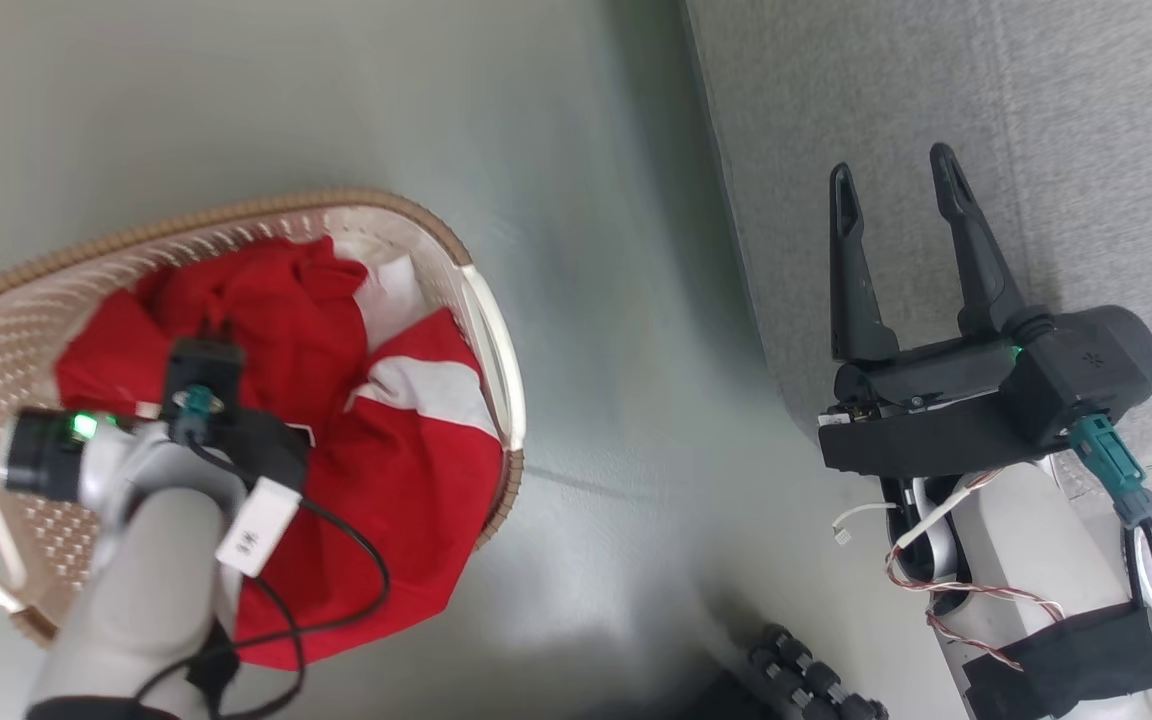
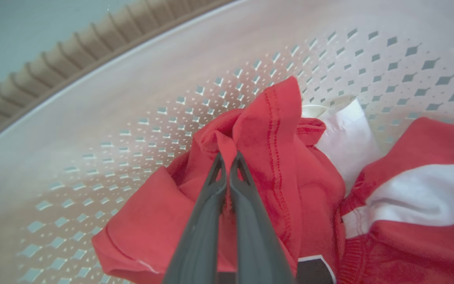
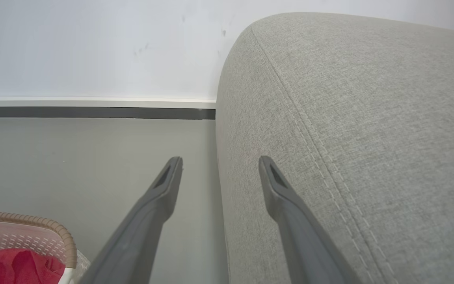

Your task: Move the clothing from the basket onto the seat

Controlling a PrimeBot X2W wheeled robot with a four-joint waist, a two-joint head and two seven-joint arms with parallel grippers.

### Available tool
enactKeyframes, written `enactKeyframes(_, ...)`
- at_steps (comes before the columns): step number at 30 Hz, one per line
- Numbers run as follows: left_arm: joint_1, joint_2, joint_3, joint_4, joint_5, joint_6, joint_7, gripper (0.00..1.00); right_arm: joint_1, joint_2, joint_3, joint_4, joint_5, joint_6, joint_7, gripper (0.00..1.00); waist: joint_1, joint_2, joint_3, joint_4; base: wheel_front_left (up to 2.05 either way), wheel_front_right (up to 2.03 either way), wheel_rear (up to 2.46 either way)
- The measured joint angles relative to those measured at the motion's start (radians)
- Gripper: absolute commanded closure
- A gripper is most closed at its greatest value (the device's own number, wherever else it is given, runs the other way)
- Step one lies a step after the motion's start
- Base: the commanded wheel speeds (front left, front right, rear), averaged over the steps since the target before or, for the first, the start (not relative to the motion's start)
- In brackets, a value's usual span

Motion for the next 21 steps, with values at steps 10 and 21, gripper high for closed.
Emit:
enactKeyframes(10, 0.054, -0.063, -0.023, -0.042, -0.046, -0.076, -0.025, 1.00, 0.007, -0.004, -0.019, 0.088, 0.000, 0.018, 0.000, 0.00, -0.0001, 0.0000, -0.123, 0.040, 0.00, 0.00, 0.00)
enactKeyframes(21, 0.098, -0.078, -0.033, -0.175, -0.095, -0.152, -0.025, 1.00, 0.048, -0.019, -0.048, 0.169, 0.002, 0.036, 0.000, 0.00, -0.0001, 0.0000, -0.275, 0.112, 0.00, 0.00, 0.00)
